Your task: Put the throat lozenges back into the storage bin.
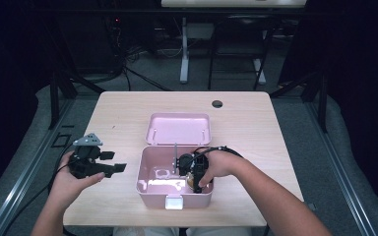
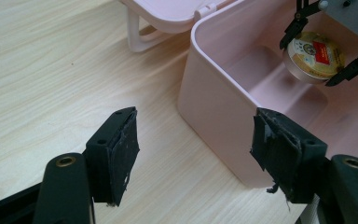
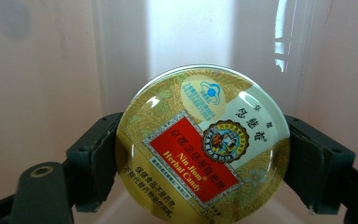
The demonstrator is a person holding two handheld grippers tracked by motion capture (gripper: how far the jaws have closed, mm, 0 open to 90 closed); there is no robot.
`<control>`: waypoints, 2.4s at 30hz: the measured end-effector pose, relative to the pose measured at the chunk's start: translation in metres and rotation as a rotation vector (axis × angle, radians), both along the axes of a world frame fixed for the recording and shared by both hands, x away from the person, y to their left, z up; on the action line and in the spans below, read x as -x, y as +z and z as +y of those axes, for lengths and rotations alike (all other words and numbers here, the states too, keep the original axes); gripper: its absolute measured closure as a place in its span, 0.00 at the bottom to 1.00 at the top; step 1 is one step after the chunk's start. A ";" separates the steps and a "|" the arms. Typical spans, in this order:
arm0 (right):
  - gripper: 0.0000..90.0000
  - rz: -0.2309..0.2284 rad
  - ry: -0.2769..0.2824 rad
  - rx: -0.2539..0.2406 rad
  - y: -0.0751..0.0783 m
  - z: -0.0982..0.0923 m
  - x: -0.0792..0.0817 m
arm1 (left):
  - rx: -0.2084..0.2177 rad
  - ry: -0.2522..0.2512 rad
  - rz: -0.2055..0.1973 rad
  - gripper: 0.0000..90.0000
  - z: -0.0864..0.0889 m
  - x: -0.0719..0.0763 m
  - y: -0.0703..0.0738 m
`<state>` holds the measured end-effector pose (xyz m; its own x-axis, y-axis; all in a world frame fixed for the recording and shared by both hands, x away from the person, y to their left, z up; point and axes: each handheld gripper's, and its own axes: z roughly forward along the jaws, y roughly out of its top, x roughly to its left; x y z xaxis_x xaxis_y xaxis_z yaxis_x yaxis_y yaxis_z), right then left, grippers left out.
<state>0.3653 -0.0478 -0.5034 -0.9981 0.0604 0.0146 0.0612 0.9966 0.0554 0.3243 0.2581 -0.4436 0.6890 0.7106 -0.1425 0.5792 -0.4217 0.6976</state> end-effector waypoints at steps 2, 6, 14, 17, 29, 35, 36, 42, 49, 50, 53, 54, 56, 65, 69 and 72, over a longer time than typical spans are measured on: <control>0.22 0.004 -0.002 -0.003 -0.001 0.000 0.000 | 0.000 0.000 0.000 0.35 0.000 0.000 0.000; 0.22 0.008 0.002 0.001 -0.004 0.000 0.000 | 0.000 0.002 0.002 0.35 0.000 0.000 0.000; 0.22 0.014 0.001 0.001 -0.007 0.000 0.000 | -0.001 0.000 0.000 0.35 0.000 0.000 0.000; 0.22 0.016 0.001 0.001 -0.008 0.000 0.000 | 0.000 0.000 0.000 0.35 0.000 0.000 0.000; 0.22 0.025 0.002 -0.006 -0.012 0.000 0.000 | 0.000 0.003 0.001 0.35 0.000 0.000 0.000; 0.22 0.024 0.005 -0.005 -0.013 0.000 0.000 | -0.001 0.003 0.002 0.35 0.000 0.000 0.000; 0.22 0.023 0.005 -0.005 -0.014 0.000 0.000 | 0.000 0.003 0.002 0.35 0.000 0.000 0.000; 0.22 0.024 -0.001 -0.005 -0.014 0.000 -0.001 | -0.002 0.003 0.003 0.35 0.000 0.000 -0.001; 0.22 0.025 -0.016 -0.007 -0.014 0.000 -0.002 | 0.000 0.004 0.002 0.35 0.000 0.000 -0.001; 0.22 0.025 -0.016 -0.007 -0.014 0.000 -0.002 | 0.000 0.004 0.002 0.35 0.000 0.000 -0.001; 0.22 0.019 -0.027 -0.003 -0.014 0.001 -0.003 | -0.001 0.003 0.003 0.35 0.000 0.000 -0.001; 0.21 0.021 -0.027 0.002 -0.014 0.001 -0.003 | 0.000 0.004 0.002 0.35 0.000 0.000 -0.001; 0.21 0.021 -0.027 0.006 -0.014 0.001 -0.003 | 0.000 0.004 0.002 0.35 0.000 0.000 -0.001; 0.20 0.020 -0.036 -0.005 -0.010 0.001 -0.003 | 0.000 0.004 0.002 0.35 0.000 0.000 -0.001; 0.21 0.012 -0.036 -0.016 -0.005 0.000 -0.002 | 0.000 0.003 0.003 0.35 0.000 0.000 -0.001; 0.22 0.005 -0.038 -0.023 0.001 -0.001 -0.001 | 0.001 0.003 0.003 0.35 0.000 0.000 0.000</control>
